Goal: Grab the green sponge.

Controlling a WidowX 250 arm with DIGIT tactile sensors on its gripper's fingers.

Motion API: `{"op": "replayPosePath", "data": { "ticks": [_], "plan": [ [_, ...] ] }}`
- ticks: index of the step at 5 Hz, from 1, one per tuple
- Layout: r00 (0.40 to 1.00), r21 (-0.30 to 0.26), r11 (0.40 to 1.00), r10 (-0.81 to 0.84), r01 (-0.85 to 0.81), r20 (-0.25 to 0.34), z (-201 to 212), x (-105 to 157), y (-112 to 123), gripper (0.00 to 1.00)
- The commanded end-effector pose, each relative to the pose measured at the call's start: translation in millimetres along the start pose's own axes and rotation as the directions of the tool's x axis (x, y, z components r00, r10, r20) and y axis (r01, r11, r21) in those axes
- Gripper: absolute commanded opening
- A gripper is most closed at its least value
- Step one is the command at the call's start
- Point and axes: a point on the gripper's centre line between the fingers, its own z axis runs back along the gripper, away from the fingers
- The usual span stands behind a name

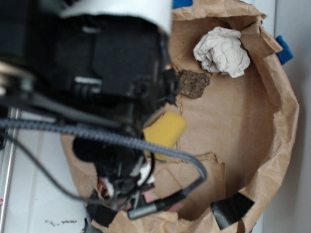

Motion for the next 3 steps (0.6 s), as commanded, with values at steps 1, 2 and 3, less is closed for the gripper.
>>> {"op": "replayPosePath", "data": {
  "ticks": [1, 2, 3],
  "plan": [
    [0.990, -0.058, 0.993, 0.104, -0.098, 0.094, -32.4, 36.5, 5.6, 1.00],
    [0.991, -0.069, 0.990, 0.128, -0.124, 0.051, -53.8, 39.9, 8.4, 1.00],
    [0.991, -0.089, 0.987, 0.132, -0.132, -0.009, -76.2, 33.5, 10.5, 1.00]
  ]
}}
